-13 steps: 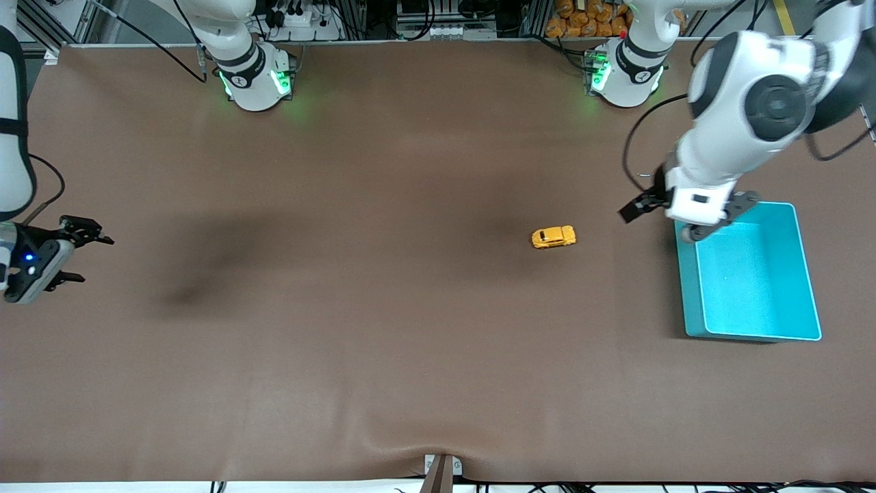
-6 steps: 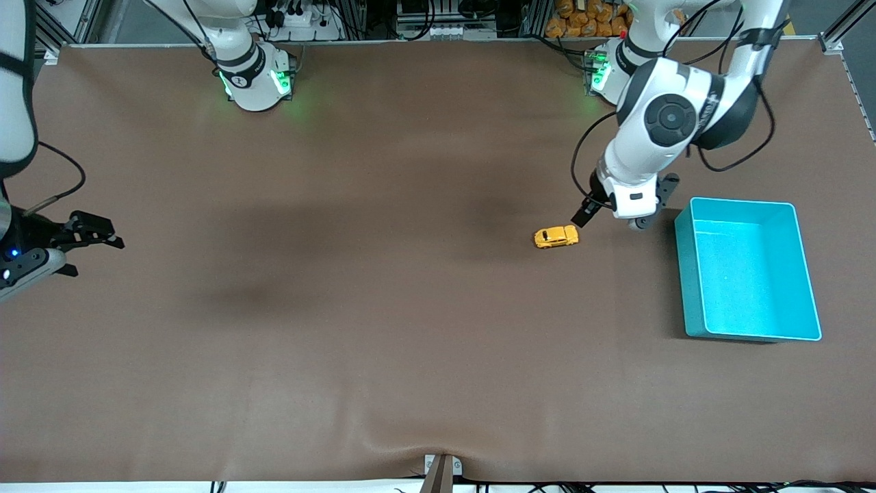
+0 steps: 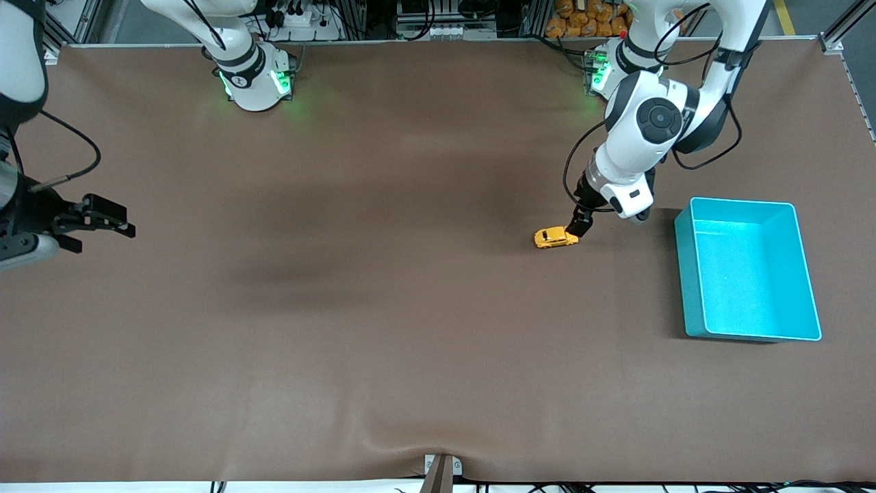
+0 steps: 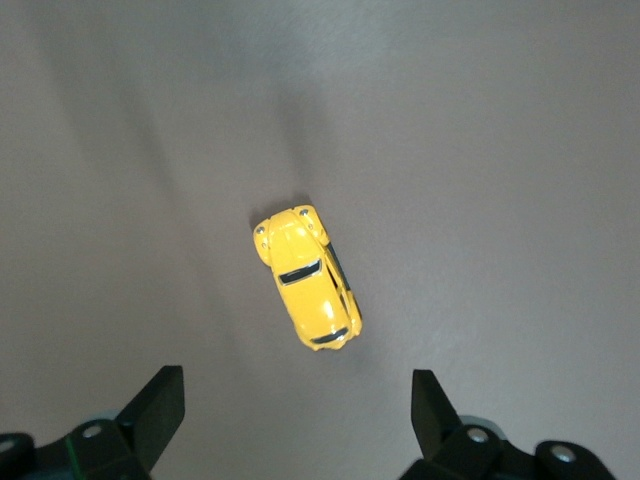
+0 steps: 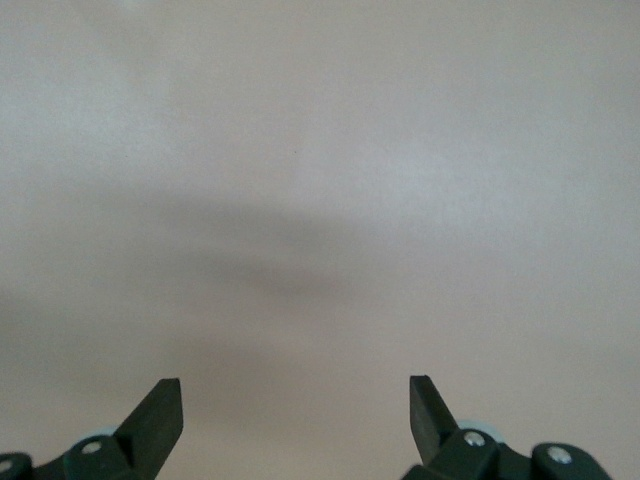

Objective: Wind and store yellow beetle car
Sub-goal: 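Lower the left gripper and close it on the yellow car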

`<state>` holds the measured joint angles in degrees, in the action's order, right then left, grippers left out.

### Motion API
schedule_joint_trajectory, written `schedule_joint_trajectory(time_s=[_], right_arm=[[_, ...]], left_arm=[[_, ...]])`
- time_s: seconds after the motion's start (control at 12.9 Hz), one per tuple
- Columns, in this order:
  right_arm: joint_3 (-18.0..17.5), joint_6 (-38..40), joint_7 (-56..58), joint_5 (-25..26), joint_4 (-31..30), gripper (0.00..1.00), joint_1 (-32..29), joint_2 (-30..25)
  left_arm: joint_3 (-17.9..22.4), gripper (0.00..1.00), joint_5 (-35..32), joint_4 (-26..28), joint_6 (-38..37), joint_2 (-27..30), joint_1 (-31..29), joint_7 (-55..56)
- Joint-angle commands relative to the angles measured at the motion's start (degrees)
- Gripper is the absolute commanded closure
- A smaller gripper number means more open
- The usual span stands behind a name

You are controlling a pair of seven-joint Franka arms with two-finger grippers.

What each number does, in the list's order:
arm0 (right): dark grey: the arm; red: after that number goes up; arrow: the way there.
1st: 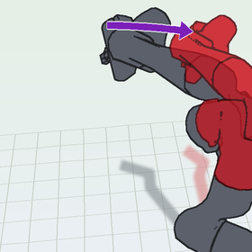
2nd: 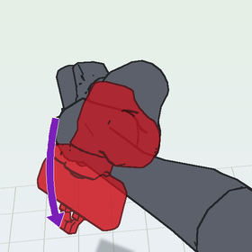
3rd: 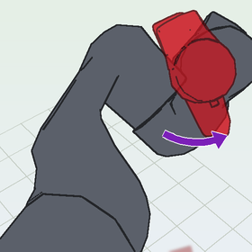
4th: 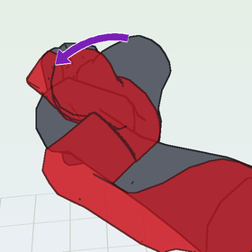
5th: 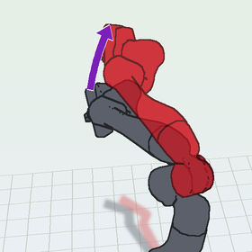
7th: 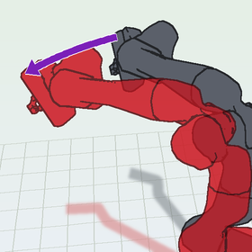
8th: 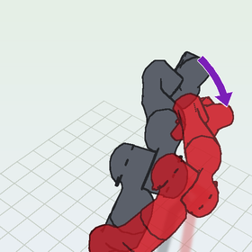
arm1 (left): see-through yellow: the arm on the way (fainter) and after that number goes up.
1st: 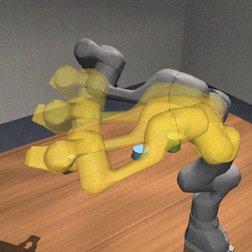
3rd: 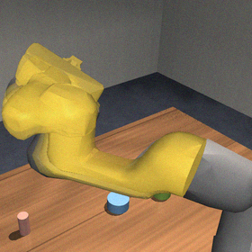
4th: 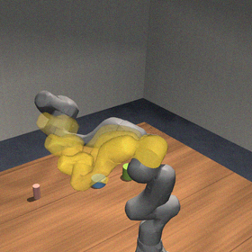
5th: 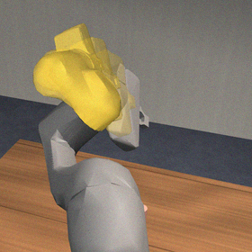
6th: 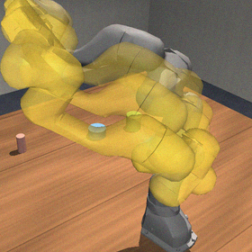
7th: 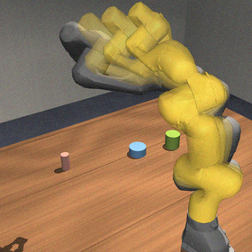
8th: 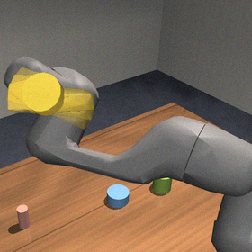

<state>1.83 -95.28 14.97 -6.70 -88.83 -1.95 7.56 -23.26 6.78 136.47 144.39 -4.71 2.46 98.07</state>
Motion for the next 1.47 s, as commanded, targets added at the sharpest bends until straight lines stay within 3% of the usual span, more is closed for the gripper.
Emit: schedule_joint_trajectory(time_s=[0.0,0.54,0.77,1.08,1.16,1.24,1.32,1.39], right_arm=[[0.7,3.3,-2.8,-0.1,1.1,0.00,-0.1,-1.8],[0.7,5.0,-4.4,0.3,2.2,0.00,-1.3,-7.9],[0.4,5.2,-8.8,3.6,2.3,0.00,-0.2,-8.1],[0.4,5.6,-8.5,3.7,2.4,0.00,-0.2,-8.0],[0.5,5.6,-8.3,3.7,2.4,0.00,-0.2,-8.0],[0.5,5.6,-8.3,3.7,2.4,0.00,-0.3,-7.8],[0.5,5.5,-8.3,3.7,2.4,0.00,-0.3,-7.7],[0.5,5.5,-8.4,3.6,2.4,0.00,-0.3,-7.5]], left_arm=[[-0.3,0.00,1.3,3.5,8.2,-2.1,1.0,6.2],[0.1,0.00,0.7,5.1,20.4,-11.1,3.0,10.0],[0.5,0.00,0.5,5.0,23.0,-13.3,2.5,9.9],[2.0,0.00,0.2,4.9,25.8,-15.7,2.5,9.9],[2.3,0.22,0.2,4.9,26.3,-16.2,2.6,9.8],[2.4,0.65,0.2,4.8,26.3,-16.2,2.6,9.8],[2.6,0.94,0.2,4.7,26.3,-16.3,2.7,9.8],[2.6,1.00,0.2,4.7,26.3,-16.5,2.8,9.7]])
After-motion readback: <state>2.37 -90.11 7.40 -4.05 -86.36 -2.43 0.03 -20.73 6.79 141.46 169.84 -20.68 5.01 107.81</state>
